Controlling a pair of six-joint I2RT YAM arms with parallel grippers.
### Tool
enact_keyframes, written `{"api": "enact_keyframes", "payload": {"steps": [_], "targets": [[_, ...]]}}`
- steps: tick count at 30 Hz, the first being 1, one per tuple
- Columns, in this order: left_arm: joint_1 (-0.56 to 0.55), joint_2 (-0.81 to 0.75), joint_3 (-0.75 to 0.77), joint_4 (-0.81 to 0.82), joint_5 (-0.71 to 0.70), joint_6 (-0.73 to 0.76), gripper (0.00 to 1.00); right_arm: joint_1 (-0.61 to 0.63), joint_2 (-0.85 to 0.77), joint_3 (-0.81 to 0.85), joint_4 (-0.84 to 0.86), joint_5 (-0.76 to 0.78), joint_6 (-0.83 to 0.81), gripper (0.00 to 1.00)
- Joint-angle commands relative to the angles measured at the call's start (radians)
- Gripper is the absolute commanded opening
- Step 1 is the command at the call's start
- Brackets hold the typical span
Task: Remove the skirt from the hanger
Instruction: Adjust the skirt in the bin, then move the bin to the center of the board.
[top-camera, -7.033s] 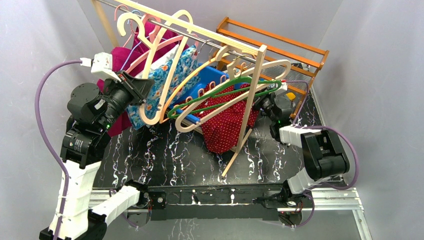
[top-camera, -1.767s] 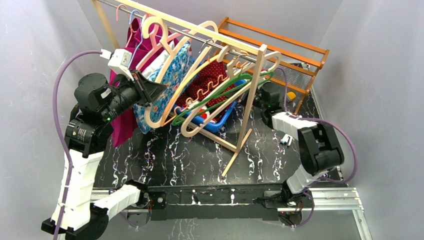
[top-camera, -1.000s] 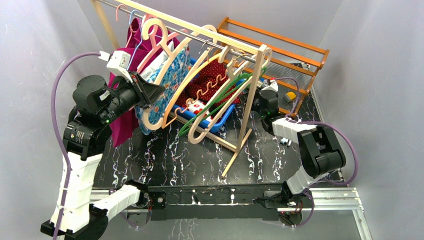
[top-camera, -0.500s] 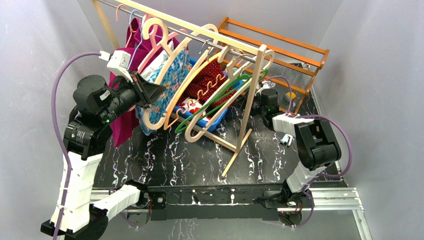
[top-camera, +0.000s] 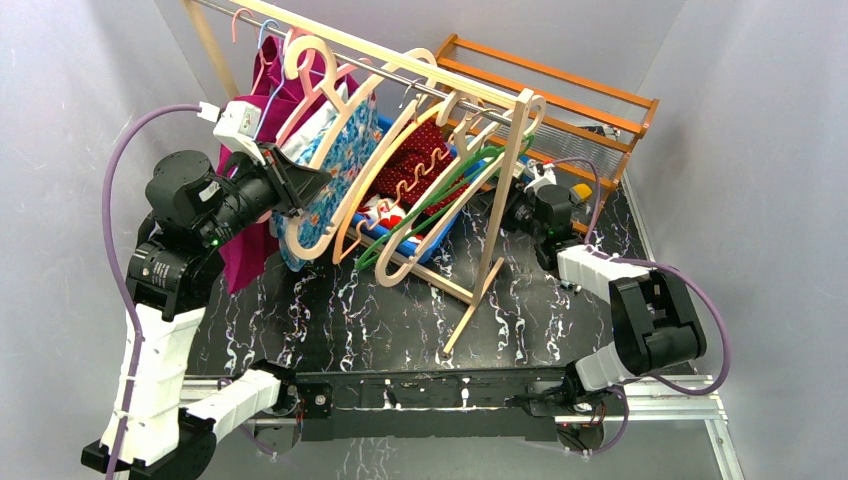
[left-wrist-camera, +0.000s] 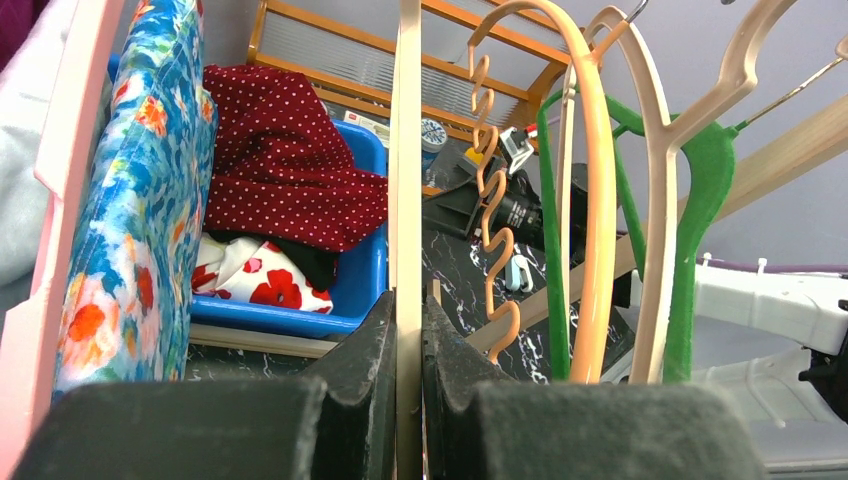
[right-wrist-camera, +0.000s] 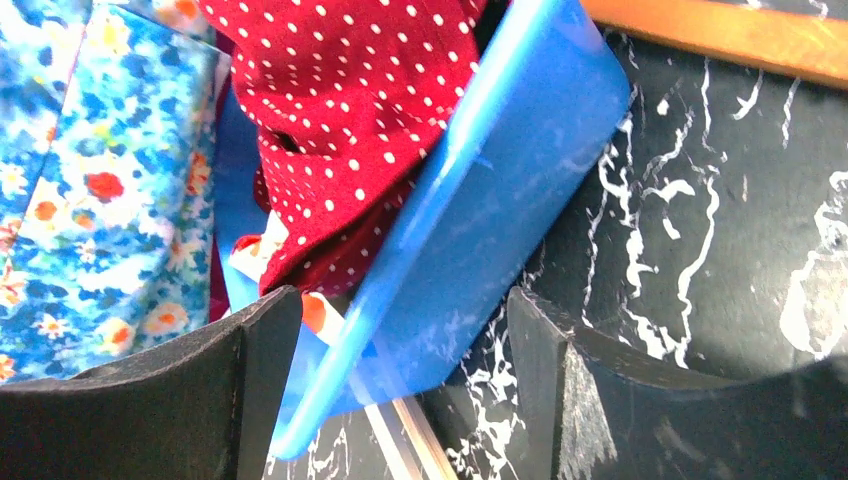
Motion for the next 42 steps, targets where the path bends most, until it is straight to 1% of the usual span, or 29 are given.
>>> {"api": "enact_keyframes", "payload": {"steps": [1,3,6,12,15,16,18,20,21,23,25,27,28,32,33,35,37,39,42], "targets": [[0.004,-0.017,0.021,0.037,0.022,0.001,0.00,0.016,0.046,0.100,-0.014,0.001,-0.040,0.84],[0.004,-0.020,0.018,0.043,0.024,-0.005,0.00,0.022,0.091,0.135,-0.038,0.014,-0.047,0.84],[0.004,-0.025,0.020,0.043,0.026,-0.009,0.00,0.032,0.145,0.150,-0.001,0.039,-0.024,0.83],[0.004,-0.024,0.039,0.026,0.019,-0.005,0.00,0.098,0.312,0.254,-0.015,0.140,-0.041,0.79],[0.004,-0.023,0.044,0.022,0.019,-0.004,0.00,0.120,0.358,0.295,-0.084,0.258,-0.025,0.74],[0.003,-0.025,0.045,0.021,0.017,-0.004,0.00,0.121,0.365,0.305,-0.115,0.296,-0.008,0.70],[0.004,-0.026,0.051,0.014,0.012,-0.002,0.00,0.124,0.368,0.318,-0.175,0.360,0.007,0.62],[0.004,-0.025,0.057,0.007,0.008,0.002,0.00,0.123,0.352,0.312,-0.228,0.428,0.007,0.47],[0.003,-0.026,0.061,0.002,0.006,0.004,0.00,0.123,0.334,0.300,-0.258,0.462,0.036,0.45],[0.004,-0.026,0.064,-0.002,0.002,0.009,0.00,0.118,0.281,0.256,-0.292,0.514,0.034,0.40],[0.003,-0.026,0.063,-0.002,-0.002,0.010,0.00,0.111,0.193,0.213,-0.332,0.521,-0.006,0.37],[0.003,-0.024,0.063,-0.003,-0.001,0.013,0.00,0.089,0.128,0.189,-0.436,0.532,-0.064,0.36],[0.004,-0.024,0.063,-0.002,0.000,0.014,0.00,0.071,0.094,0.170,-0.479,0.524,-0.091,0.36],[0.004,-0.018,0.051,0.012,0.008,0.015,0.00,0.017,-0.056,0.078,-0.550,0.449,-0.223,0.38],[0.003,-0.016,0.047,0.017,0.011,0.014,0.00,0.016,-0.086,0.068,-0.556,0.425,-0.254,0.41],[0.004,-0.013,0.037,0.036,0.017,0.009,0.00,0.013,-0.123,0.080,-0.577,0.366,-0.320,0.51],[0.004,-0.011,0.025,0.053,0.025,0.003,0.00,0.007,-0.137,0.138,-0.673,0.364,-0.361,0.65],[0.004,-0.006,0.026,0.056,0.032,0.000,0.00,-0.013,-0.155,0.198,-0.766,0.377,-0.389,0.72],[0.004,-0.007,0.025,0.055,0.031,0.000,0.00,-0.041,-0.225,0.241,-0.827,0.390,-0.423,0.80]]}}
